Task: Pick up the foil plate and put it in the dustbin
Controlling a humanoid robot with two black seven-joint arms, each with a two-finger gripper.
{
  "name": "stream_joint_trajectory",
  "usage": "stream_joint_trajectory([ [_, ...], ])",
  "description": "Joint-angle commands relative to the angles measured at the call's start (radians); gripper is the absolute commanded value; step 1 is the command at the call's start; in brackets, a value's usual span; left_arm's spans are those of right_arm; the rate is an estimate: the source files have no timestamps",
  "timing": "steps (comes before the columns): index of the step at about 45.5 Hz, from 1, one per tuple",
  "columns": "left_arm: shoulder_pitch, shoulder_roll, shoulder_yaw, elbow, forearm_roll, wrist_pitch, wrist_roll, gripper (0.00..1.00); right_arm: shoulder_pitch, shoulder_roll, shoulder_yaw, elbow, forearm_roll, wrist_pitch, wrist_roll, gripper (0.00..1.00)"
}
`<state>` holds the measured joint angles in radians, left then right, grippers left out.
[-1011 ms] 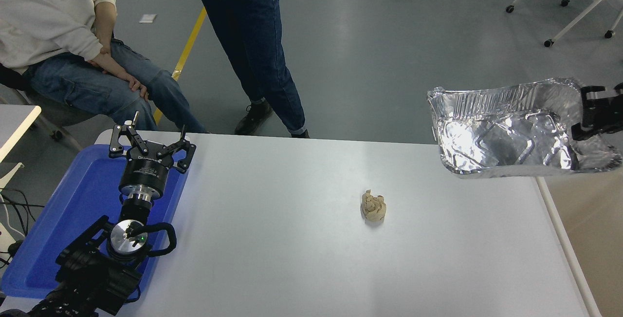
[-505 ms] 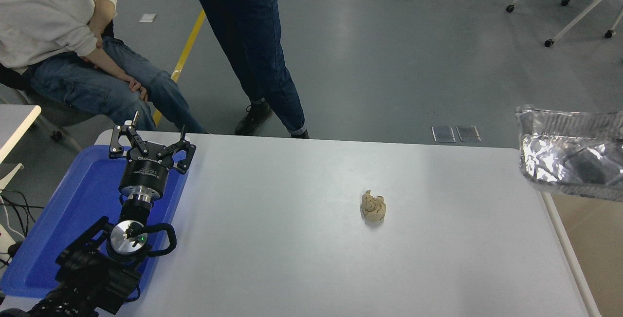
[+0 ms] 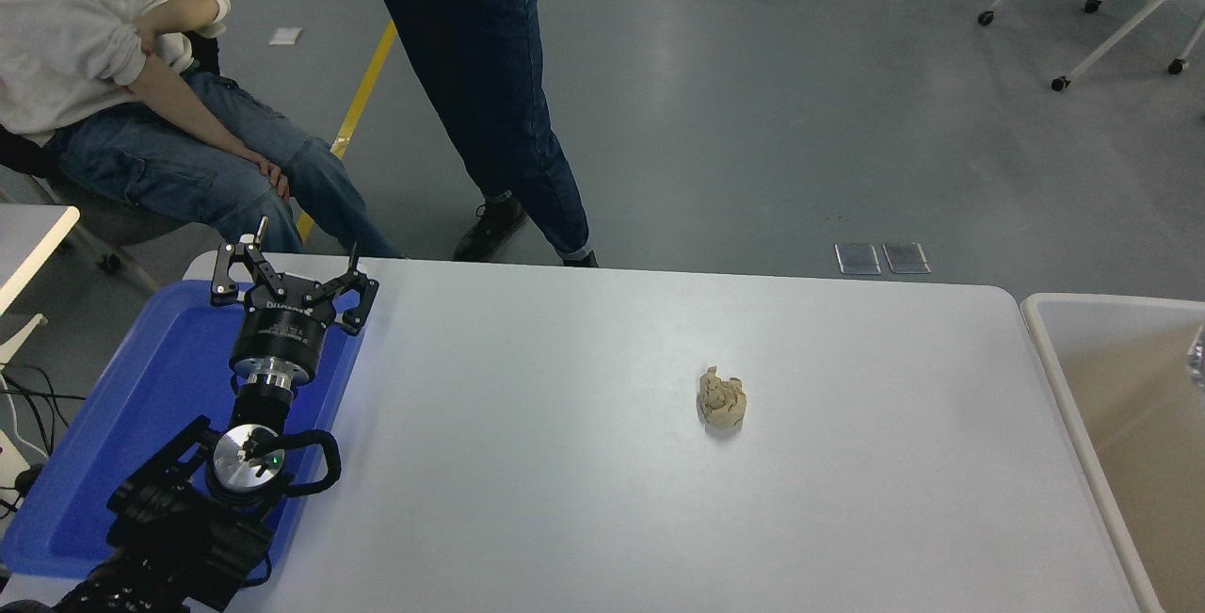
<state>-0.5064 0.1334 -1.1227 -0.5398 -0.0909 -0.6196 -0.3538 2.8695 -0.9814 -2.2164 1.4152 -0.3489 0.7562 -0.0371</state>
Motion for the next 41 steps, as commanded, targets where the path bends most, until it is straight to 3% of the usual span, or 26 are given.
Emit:
stream_joint_trajectory([
  [1,0.000,0.000,0.000,0.000,0.000,0.000,-0.001,1.00,0.013,-0.088,-0.042,-0.062,-0.001,-0.001,-0.003,0.00],
  [14,0.000,0.000,0.000,0.000,0.000,0.000,-0.001,1.00,-0.099,-0.229,0.108,-0.274,-0.001,-0.024,-0.004,0.00],
  [25,0.000,0.000,0.000,0.000,-0.001,0.000,-0.001,1.00,-0.556,-0.352,0.515,-0.433,-0.001,-0.250,-0.006,0.00],
  [41,0.000,0.000,0.000,0.001,0.000,0.000,-0.001,1.00,-1.255,-0.309,1.124,-0.476,-0.001,-0.492,-0.009,0.00],
])
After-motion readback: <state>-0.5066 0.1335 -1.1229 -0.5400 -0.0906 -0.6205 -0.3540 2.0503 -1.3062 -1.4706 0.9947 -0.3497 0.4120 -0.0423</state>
